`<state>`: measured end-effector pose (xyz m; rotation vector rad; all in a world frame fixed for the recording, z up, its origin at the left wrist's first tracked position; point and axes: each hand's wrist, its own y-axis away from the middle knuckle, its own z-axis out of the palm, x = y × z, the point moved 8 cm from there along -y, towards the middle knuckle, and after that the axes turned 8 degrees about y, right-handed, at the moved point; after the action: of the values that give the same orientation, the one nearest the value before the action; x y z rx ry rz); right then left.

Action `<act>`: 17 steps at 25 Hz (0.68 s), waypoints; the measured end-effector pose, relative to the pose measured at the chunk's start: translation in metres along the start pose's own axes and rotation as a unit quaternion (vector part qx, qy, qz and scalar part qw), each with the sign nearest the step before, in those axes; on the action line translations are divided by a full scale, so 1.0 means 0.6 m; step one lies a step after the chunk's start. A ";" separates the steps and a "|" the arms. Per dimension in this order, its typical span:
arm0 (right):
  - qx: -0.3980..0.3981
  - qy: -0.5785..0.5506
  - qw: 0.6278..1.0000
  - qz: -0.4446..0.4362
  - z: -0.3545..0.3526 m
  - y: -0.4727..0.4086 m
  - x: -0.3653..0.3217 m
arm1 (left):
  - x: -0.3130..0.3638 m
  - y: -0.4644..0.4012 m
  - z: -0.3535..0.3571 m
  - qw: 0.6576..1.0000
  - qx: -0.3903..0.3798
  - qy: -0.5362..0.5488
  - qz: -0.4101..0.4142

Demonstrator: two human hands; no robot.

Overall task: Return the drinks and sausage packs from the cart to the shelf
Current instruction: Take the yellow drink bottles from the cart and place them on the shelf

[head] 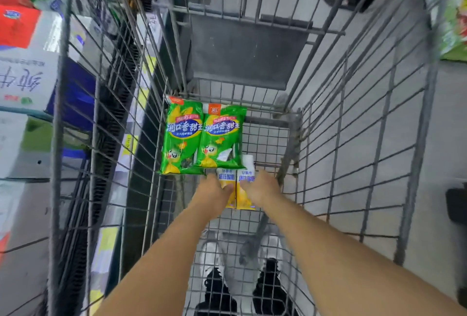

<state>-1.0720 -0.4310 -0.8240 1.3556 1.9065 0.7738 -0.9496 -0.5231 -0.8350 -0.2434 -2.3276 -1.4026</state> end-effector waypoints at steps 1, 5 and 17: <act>-0.003 -0.023 1.000 0.012 0.011 -0.005 0.005 | -0.004 -0.006 0.003 0.999 0.007 0.046 -0.013; 0.007 -0.077 0.996 0.044 0.027 -0.013 0.016 | -0.018 -0.016 0.006 0.983 0.033 0.168 -0.060; -0.055 0.012 0.998 0.039 -0.024 0.055 0.042 | -0.035 0.082 0.015 0.970 -0.122 0.183 -0.100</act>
<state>-1.0710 -0.3985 -0.7940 1.3648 1.8092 0.9243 -0.9158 -0.4904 -0.8082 0.1763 -1.9197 -1.6708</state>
